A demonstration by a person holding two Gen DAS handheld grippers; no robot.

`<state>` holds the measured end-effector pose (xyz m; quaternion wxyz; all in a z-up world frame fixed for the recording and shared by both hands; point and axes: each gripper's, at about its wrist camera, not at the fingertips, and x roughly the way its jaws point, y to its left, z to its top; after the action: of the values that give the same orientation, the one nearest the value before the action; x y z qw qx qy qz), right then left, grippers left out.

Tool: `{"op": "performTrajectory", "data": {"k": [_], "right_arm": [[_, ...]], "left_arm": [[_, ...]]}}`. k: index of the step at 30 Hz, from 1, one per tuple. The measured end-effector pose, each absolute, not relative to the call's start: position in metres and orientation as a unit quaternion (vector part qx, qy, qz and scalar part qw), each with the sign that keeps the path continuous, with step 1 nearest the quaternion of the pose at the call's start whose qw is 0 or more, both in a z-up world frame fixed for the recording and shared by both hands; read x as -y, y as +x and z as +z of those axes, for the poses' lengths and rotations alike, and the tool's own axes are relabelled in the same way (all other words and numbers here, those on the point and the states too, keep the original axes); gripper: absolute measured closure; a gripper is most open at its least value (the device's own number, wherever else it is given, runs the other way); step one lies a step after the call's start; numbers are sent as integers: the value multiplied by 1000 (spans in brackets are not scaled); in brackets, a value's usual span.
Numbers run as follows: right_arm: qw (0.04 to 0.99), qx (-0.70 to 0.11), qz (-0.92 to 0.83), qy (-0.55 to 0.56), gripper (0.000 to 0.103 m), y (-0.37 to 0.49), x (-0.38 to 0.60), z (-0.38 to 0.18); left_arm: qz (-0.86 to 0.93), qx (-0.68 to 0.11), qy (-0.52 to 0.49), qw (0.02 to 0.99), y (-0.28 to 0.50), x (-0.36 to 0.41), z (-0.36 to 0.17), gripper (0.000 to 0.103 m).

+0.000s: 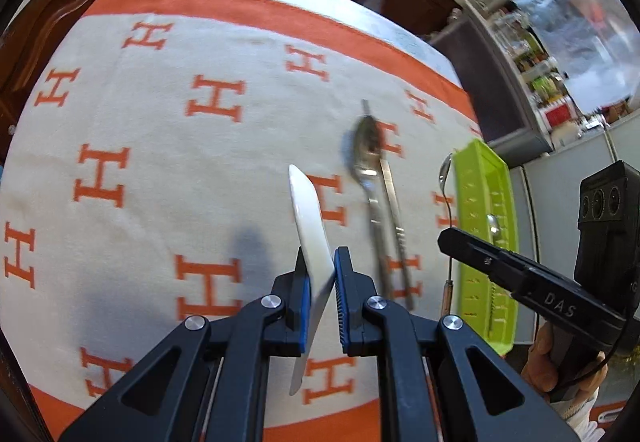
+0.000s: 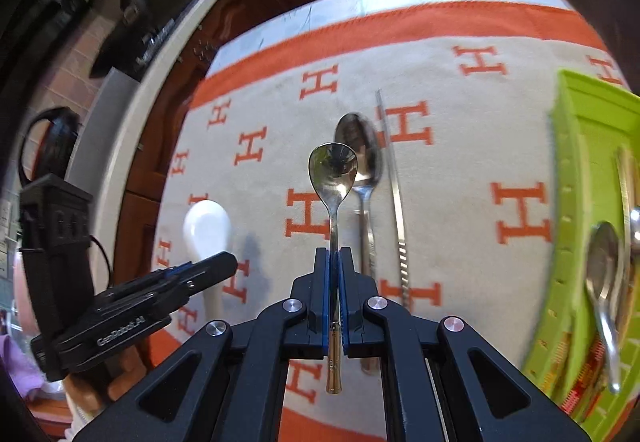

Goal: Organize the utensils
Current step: 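Lower the small spoon into the tray while the left tool drops the soup spoon there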

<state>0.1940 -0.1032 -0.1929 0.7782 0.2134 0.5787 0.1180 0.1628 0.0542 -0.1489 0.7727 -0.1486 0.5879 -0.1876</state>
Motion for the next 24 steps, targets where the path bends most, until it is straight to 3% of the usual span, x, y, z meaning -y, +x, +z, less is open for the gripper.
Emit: {"op": "performTrajectory", "data": {"k": [7,16,21,24], "right_arm": [[815,-540,37,207,100,133,212,-152],[806,-556,-6,204,99,116,300,-177],[790,-575,-19,212,85,123,301,-205],[793,-567,-20,224,84,121,307,-209]], "left_arm": [[-267,-580,-124,760,154,28,-117,94],[-322,-595,-80,732,145,143,-114,94],[-319,-604,-60,728,147,177,-121,94],[-316,-607,-53,727,151,192,-128,94]]}}
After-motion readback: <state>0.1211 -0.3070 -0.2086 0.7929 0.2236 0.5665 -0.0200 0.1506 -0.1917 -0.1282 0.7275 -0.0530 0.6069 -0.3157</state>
